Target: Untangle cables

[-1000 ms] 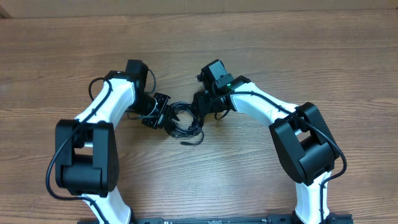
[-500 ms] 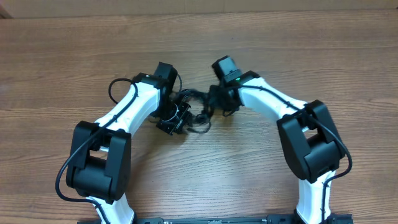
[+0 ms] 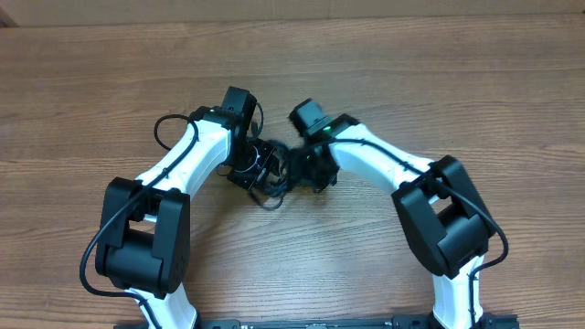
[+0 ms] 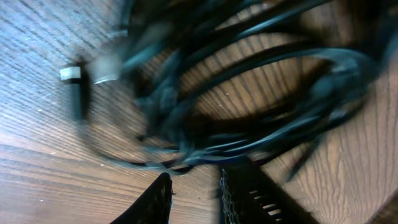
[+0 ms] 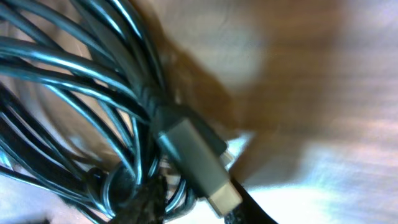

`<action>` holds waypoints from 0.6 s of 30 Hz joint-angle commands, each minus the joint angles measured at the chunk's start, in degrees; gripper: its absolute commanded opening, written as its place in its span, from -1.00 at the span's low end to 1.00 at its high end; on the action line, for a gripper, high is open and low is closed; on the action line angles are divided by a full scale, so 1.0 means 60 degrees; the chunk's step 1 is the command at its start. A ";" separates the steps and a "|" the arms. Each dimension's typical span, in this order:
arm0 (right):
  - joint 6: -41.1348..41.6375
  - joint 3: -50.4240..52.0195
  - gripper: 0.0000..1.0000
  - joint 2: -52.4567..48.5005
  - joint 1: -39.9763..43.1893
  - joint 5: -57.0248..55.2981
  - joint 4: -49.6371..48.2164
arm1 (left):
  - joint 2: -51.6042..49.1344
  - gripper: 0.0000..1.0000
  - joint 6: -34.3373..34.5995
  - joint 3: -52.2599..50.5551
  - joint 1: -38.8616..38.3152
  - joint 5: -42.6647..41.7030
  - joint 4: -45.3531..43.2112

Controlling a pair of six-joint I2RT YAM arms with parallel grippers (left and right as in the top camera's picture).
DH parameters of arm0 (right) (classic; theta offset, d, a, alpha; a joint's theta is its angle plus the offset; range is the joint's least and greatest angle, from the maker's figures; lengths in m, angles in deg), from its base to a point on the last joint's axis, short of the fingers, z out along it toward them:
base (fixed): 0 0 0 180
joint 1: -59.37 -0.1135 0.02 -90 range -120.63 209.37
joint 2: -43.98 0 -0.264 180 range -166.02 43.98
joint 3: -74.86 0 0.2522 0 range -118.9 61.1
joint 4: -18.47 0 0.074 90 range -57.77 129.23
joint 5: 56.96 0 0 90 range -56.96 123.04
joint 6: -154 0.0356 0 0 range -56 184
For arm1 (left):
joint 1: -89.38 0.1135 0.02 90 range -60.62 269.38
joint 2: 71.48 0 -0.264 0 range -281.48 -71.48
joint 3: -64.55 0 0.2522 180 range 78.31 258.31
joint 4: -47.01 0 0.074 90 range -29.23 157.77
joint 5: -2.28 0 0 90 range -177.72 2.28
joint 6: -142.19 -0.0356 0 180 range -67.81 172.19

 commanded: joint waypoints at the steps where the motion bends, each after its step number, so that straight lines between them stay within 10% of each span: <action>1: -0.0634 -0.0812 -0.35 -0.0004 0.0197 -0.0823 0.0423 | 0.0142 -0.37 0.0248 0.0098 0.0055 0.0164 -0.0066; 18: -0.2073 -0.1242 -0.10 -0.0025 0.0080 -0.0783 -0.0284 | 0.0098 -0.35 0.0277 0.0018 -0.0102 0.0739 0.0805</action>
